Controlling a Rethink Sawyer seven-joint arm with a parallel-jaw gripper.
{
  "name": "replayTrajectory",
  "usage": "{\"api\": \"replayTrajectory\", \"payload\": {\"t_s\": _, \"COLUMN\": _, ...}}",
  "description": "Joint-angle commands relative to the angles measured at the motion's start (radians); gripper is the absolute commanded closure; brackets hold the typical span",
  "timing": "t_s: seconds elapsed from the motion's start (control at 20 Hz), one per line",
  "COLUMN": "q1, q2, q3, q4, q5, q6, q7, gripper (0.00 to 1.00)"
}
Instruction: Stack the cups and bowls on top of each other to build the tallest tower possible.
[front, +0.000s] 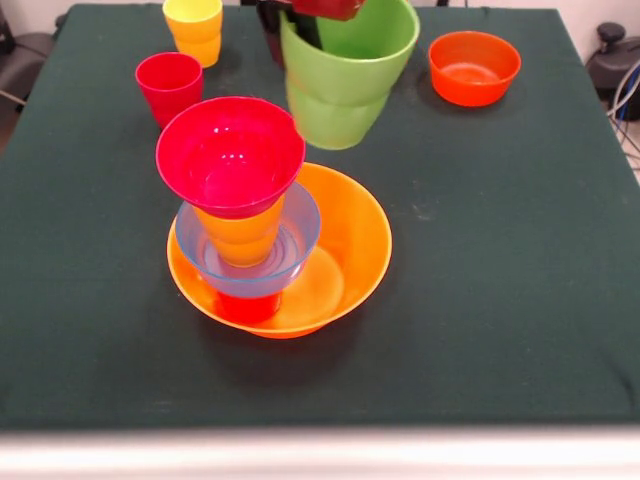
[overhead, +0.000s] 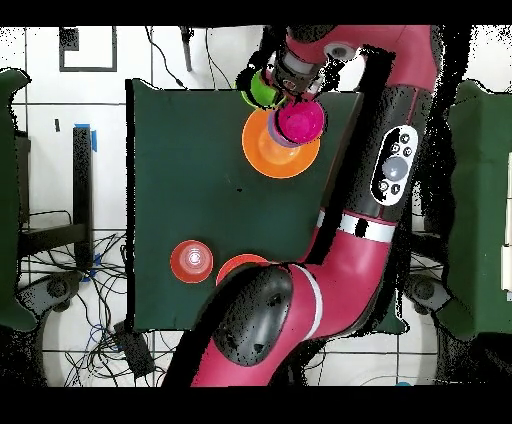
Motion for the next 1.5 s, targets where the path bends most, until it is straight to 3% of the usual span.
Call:
{"api": "replayTrajectory", "payload": {"t_s": 0.05, "q1": -0.050, "q2": -0.030, "q3": 0.333, "q4": 0.024, "q5": -0.283, "q6": 0.158, "q7": -0.209, "gripper": 1.00}}
{"api": "replayTrajectory", "payload": {"t_s": 0.55, "q1": -0.093, "q2": -0.021, "q3": 0.532, "q4": 0.028, "q5": -0.474, "q6": 0.186, "q7": -0.241, "gripper": 1.00}}
{"api": "replayTrajectory", "payload": {"t_s": 0.95, "q1": -0.128, "q2": 0.001, "q3": 0.620, "q4": 0.035, "q5": -0.557, "q6": 0.184, "q7": -0.289, "gripper": 1.00}}
{"api": "replayTrajectory", "payload": {"t_s": 1.5, "q1": -0.153, "q2": 0.003, "q3": 0.667, "q4": 0.051, "q5": -0.608, "q6": 0.189, "q7": -0.315, "gripper": 1.00}}
